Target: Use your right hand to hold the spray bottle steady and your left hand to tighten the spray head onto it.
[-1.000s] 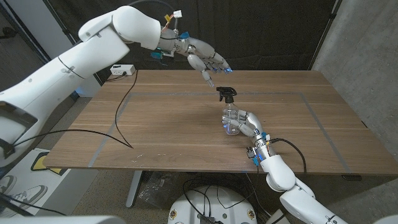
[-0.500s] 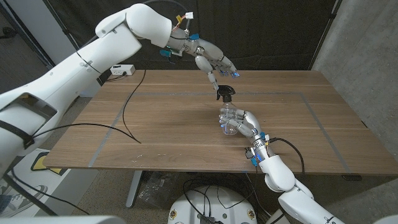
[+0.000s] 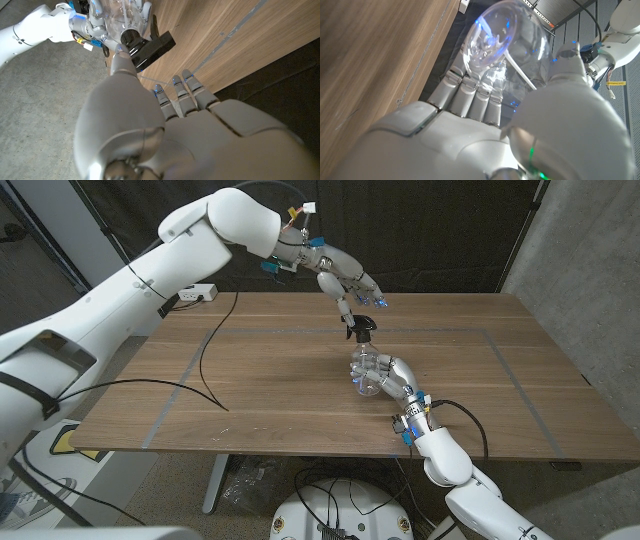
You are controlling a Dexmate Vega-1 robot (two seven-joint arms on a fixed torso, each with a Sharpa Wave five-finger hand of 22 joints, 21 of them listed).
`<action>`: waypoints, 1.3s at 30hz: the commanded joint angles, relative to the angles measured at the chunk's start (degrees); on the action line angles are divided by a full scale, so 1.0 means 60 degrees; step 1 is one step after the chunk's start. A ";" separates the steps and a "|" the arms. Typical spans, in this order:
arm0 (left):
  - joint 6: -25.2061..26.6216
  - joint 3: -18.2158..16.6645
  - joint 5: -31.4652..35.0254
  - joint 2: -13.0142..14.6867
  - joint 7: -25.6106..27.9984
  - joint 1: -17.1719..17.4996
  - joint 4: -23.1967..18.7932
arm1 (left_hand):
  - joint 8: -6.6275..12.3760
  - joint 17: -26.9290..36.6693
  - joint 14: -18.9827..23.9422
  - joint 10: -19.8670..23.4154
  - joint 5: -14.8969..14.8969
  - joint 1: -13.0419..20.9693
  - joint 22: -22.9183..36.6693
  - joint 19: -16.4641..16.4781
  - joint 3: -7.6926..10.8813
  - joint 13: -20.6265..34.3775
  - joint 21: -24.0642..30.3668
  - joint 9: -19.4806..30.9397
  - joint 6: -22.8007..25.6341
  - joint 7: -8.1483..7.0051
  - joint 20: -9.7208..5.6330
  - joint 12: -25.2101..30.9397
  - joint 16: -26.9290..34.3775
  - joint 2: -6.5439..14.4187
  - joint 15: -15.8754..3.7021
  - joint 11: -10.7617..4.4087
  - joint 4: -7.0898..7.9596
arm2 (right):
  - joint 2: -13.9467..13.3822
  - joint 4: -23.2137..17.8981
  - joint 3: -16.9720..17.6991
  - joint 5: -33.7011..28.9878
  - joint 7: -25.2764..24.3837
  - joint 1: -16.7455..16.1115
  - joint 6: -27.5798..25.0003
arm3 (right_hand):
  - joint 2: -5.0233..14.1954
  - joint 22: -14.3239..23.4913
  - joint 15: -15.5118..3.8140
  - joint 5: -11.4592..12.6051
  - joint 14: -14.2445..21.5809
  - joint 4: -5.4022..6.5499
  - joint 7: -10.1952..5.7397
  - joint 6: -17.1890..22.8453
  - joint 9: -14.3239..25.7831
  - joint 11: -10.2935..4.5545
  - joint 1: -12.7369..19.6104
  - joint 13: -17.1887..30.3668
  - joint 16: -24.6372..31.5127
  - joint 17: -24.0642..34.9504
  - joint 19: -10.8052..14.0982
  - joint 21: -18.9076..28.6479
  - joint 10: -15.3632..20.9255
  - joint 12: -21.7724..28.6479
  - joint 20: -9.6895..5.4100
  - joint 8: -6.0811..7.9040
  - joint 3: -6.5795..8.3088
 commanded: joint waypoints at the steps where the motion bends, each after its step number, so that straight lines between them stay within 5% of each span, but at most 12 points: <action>1: 0.0146 0.0152 0.0470 -0.0146 0.0118 0.0005 -0.0050 | 0.0074 0.0016 0.0234 0.0203 -0.0049 0.0128 0.0034 0.0146 0.0077 0.0034 0.0113 0.0024 0.0204 -0.0018 -0.0180 0.0073 0.0080 0.0000 -0.0963 -0.0012 -0.0023 | 0.0216 0.0167 -0.0096 -0.0064 0.0005 0.0144 0.0162 | 0.2153 0.0019 -0.0758 -0.0021 0.0706 0.0410 -0.1345 0.1406 0.0050 -0.0929 0.2079 0.0023 0.0005 0.0050 -0.0030 0.0075 0.1058 -0.0056 -0.0643 -0.0044 0.0407; 39: 0.0213 0.0238 0.0542 -0.0239 0.0039 0.0140 0.0043 | 0.0253 0.0061 0.1411 0.1050 -0.0361 0.0511 0.0137 0.0915 0.0507 0.0043 0.0503 0.0022 0.1087 0.0161 -0.0114 0.0181 0.0262 0.0156 -0.1146 0.0013 0.0026 | 0.0337 -0.0009 -0.0172 -0.0343 -0.0288 0.0088 -0.0128 | 0.2171 0.0015 -0.0762 -0.0024 0.0783 0.0440 -0.1346 0.1497 0.0077 -0.0963 0.2061 0.0035 0.0012 0.0072 -0.0116 0.0201 0.1169 -0.0086 -0.0636 -0.0109 0.0406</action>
